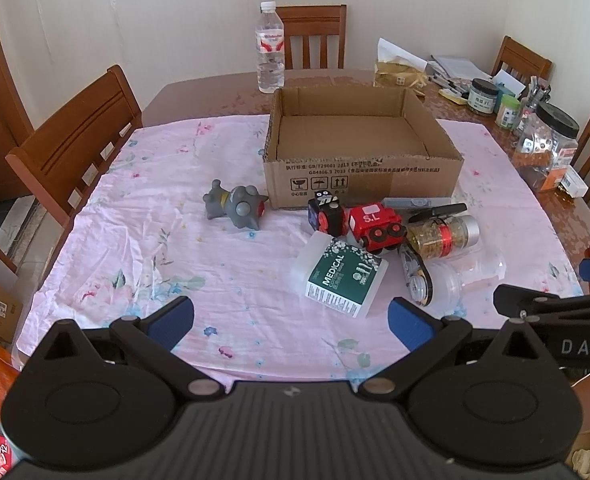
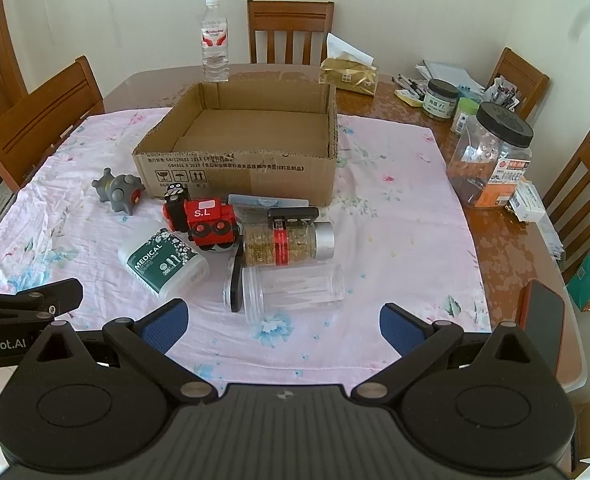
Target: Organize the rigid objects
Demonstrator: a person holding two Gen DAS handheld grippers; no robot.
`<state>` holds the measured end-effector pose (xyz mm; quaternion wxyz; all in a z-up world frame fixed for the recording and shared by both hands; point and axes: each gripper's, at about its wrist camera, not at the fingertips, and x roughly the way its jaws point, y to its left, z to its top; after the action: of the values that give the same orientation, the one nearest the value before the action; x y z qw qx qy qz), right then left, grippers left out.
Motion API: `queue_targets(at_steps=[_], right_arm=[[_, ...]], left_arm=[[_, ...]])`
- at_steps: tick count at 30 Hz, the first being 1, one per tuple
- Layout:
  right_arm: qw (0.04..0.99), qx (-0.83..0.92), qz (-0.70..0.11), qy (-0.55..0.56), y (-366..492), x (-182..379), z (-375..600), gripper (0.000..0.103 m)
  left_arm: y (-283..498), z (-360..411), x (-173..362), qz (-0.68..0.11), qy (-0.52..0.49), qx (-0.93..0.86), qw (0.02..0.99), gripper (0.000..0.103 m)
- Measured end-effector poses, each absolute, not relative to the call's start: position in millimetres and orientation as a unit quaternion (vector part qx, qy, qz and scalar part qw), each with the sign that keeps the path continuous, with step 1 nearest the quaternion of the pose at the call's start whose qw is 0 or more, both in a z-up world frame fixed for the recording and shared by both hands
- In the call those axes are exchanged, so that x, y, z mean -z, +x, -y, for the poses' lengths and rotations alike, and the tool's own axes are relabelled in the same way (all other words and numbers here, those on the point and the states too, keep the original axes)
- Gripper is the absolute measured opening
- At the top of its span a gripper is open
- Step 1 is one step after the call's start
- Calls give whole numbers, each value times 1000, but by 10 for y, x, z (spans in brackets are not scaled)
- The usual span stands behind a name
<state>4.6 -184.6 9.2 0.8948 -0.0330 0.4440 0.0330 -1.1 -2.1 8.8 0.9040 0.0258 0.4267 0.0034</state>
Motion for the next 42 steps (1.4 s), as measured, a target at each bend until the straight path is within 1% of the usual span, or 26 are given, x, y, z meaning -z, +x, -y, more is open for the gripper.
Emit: queue_targets(at_steps=[42], right_arm=[[902,-55,-428,-37,-26,-199,1905,103]], left_arm=[[-59,98,-234,-413,37,-14,910,102]])
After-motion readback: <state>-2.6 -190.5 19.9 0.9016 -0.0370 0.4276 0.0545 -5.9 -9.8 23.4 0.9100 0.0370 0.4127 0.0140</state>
